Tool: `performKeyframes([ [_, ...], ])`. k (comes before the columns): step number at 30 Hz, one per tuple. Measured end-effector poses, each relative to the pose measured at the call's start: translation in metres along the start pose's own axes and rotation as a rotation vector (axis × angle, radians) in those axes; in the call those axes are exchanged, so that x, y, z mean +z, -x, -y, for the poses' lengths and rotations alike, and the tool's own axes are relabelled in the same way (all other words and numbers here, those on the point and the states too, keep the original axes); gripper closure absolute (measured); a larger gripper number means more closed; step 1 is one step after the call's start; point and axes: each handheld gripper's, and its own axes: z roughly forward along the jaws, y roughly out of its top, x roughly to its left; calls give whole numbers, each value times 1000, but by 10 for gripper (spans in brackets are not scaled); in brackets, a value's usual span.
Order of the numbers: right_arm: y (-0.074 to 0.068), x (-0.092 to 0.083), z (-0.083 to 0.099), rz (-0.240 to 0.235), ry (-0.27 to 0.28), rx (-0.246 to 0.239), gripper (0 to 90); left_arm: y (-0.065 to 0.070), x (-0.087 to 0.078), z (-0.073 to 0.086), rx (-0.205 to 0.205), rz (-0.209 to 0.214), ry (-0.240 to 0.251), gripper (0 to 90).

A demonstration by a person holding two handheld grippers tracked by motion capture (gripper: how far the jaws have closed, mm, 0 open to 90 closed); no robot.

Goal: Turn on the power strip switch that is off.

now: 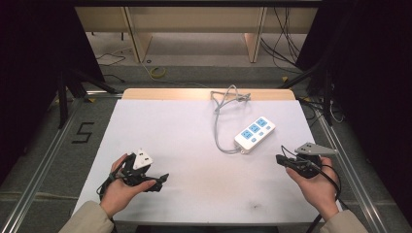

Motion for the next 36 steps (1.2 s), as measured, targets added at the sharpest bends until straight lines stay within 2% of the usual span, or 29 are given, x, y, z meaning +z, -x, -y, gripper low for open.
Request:
performKeyframes([
  [23,6,16,-21,14,-28,-13,900,0,0,0,4,-2,-2,102],
  [36,9,27,-32,1,-61,-20,900,1,1,-1,9,0,-6,103],
])
